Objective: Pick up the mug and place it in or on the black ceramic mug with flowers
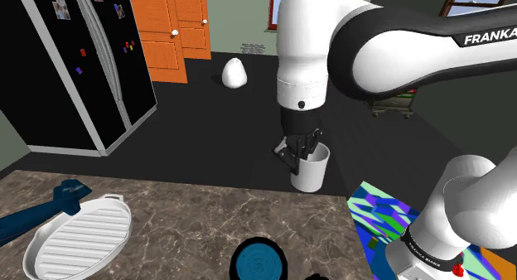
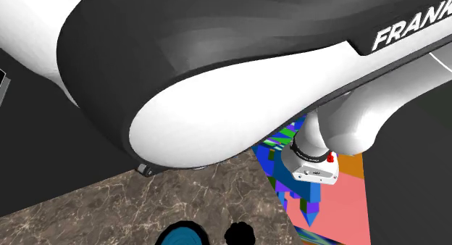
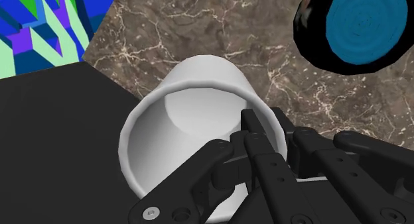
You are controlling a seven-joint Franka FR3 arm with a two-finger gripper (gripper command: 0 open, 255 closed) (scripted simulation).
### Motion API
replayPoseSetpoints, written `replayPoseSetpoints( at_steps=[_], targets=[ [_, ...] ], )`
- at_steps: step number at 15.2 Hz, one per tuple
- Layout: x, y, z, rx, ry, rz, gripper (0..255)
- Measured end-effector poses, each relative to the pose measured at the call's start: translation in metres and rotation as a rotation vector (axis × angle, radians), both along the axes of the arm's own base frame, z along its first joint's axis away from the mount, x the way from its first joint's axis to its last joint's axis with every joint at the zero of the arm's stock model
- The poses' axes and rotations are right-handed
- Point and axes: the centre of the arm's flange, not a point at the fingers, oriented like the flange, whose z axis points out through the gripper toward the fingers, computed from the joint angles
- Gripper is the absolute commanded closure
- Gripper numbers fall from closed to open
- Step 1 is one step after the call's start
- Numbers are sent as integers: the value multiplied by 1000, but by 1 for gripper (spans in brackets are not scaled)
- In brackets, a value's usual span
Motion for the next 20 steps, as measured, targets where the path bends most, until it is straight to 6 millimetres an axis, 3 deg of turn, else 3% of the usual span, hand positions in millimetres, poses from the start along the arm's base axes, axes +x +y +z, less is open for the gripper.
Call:
replayPoseSetpoints(
  at_steps=[14,20],
  targets=[
    [-37,179,18,-1,0,2,255],
    [-42,194,-7,0,1,-1,255]
  ],
)
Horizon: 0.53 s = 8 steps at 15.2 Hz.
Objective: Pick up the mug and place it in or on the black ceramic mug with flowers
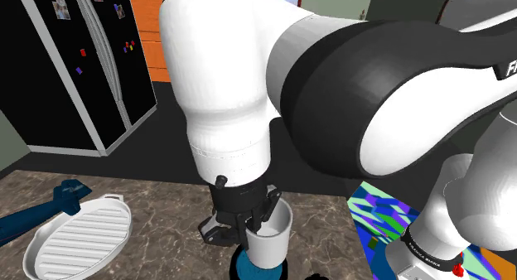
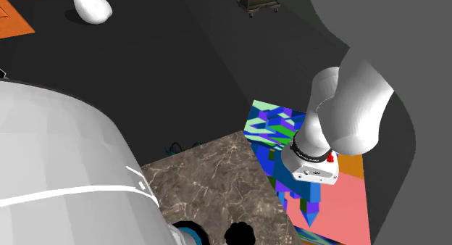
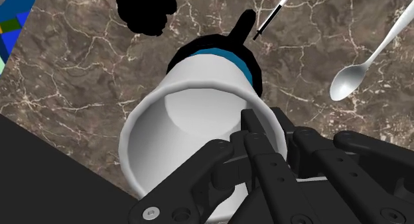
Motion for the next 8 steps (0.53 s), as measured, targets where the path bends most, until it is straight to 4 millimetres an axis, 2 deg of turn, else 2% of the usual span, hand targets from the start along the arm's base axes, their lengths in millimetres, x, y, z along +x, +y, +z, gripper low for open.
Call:
replayPoseSetpoints(
  at_steps=[8],
  targets=[
    [1,0,-43,0,0,0,255]
  ],
)
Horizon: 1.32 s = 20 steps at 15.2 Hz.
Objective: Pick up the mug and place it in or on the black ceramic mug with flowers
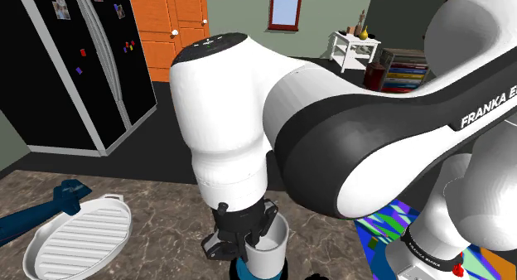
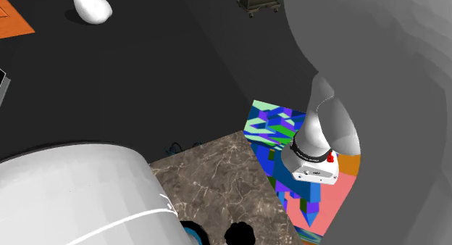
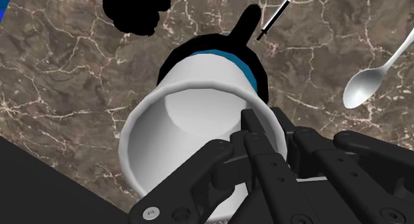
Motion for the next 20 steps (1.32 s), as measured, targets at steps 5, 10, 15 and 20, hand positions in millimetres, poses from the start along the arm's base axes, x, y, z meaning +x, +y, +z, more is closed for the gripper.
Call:
replayPoseSetpoints(
  at_steps=[5,10,15,20],
  targets=[
    [0,1,-24,0,0,0,255],
    [0,0,-26,0,0,0,255],
    [0,0,-26,0,0,0,0],
    [2,1,-9,1,-1,0,0]
  ],
)
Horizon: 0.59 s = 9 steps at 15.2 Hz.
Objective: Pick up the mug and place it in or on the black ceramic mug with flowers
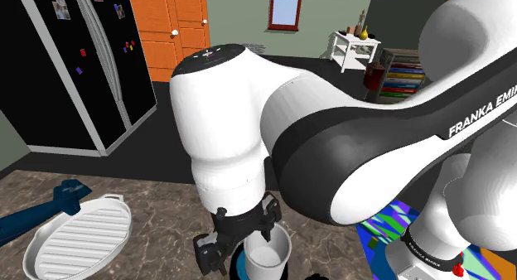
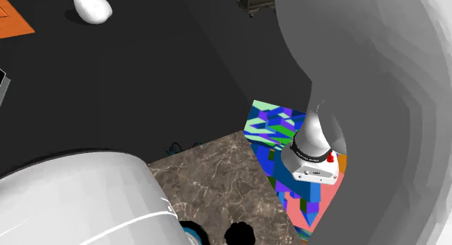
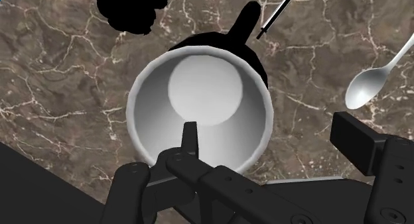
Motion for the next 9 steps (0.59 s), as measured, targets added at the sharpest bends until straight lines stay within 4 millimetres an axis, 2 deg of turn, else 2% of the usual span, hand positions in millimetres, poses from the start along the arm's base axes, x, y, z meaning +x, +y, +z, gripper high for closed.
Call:
replayPoseSetpoints(
  at_steps=[3,9],
  targets=[
    [2,2,27,0,0,0,0],
    [3,2,33,-1,0,0,0]
  ],
)
